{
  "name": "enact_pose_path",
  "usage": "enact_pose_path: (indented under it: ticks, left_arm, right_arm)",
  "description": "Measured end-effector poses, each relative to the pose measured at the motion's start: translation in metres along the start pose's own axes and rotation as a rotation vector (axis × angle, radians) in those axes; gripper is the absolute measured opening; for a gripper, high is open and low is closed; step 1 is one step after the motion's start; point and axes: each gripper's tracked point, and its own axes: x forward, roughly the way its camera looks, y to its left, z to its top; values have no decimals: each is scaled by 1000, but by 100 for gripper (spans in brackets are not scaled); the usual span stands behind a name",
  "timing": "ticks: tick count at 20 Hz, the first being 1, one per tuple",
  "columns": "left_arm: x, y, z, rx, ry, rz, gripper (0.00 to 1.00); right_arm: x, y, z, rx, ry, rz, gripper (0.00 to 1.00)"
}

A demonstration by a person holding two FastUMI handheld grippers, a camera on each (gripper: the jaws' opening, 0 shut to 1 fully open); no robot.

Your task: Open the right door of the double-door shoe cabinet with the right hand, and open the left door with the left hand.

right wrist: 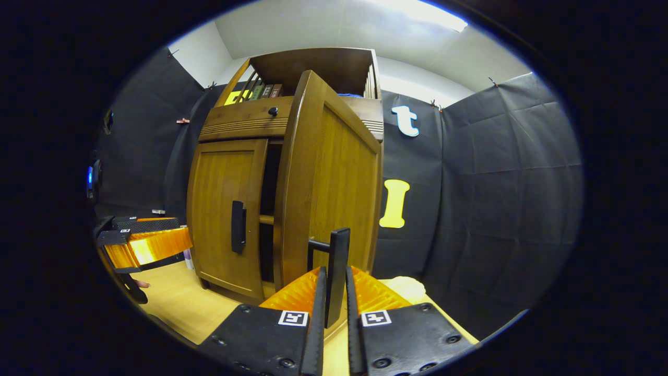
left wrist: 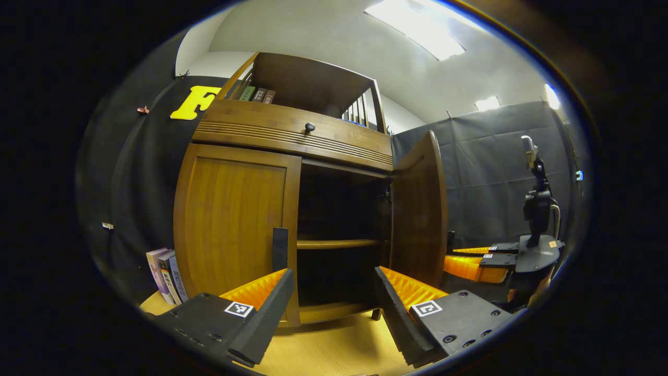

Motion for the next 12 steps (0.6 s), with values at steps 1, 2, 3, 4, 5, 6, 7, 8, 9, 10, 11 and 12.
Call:
enact_pose_path:
  ticks: [1, 2, 3, 4, 5, 6, 7, 8, 9, 10, 11, 12]
  left_arm:
    - [1, -2, 1, 1, -5, 2, 96]
    - [1, -3, 2, -1, -11, -1, 92]
    - [3, -5, 1, -3, -16, -6, 94]
    - [3, -7, 2, -5, -18, -9, 94]
    - [4, -7, 2, -5, -21, -11, 94]
    - [5, -6, 2, -3, -24, -10, 94]
    - [6, -5, 2, -2, -26, -7, 94]
    - [8, -4, 1, -5, -26, -5, 94]
    - [11, -4, -1, -12, -24, -5, 94]
    - [13, -6, -3, -23, -18, -13, 96]
    - [16, -8, -6, -32, -12, -21, 94]
    - [18, -8, -8, -39, -7, -25, 94]
  right_arm:
    - [-1, -6, -2, -20, 0, -21, 20]
    - [-2, -13, -3, -40, 0, -39, 22]
    - [-4, -21, -5, -53, 5, -56, 22]
    - [-3, -28, -5, -60, 6, -69, 22]
    - [-4, -36, -5, -65, 5, -87, 22]
    - [-4, -44, -4, -68, 5, -103, 16]
    - [-4, -52, -4, -66, 6, -116, 18]
    - [-6, -59, -5, -59, 8, -123, 16]
    - [-8, -65, -6, -38, 13, -123, 12]
    - [-9, -69, -7, -14, 18, -123, 16]
    - [-11, -74, -8, 4, 23, -125, 16]
    - [-12, -78, -8, 14, 25, -129, 16]
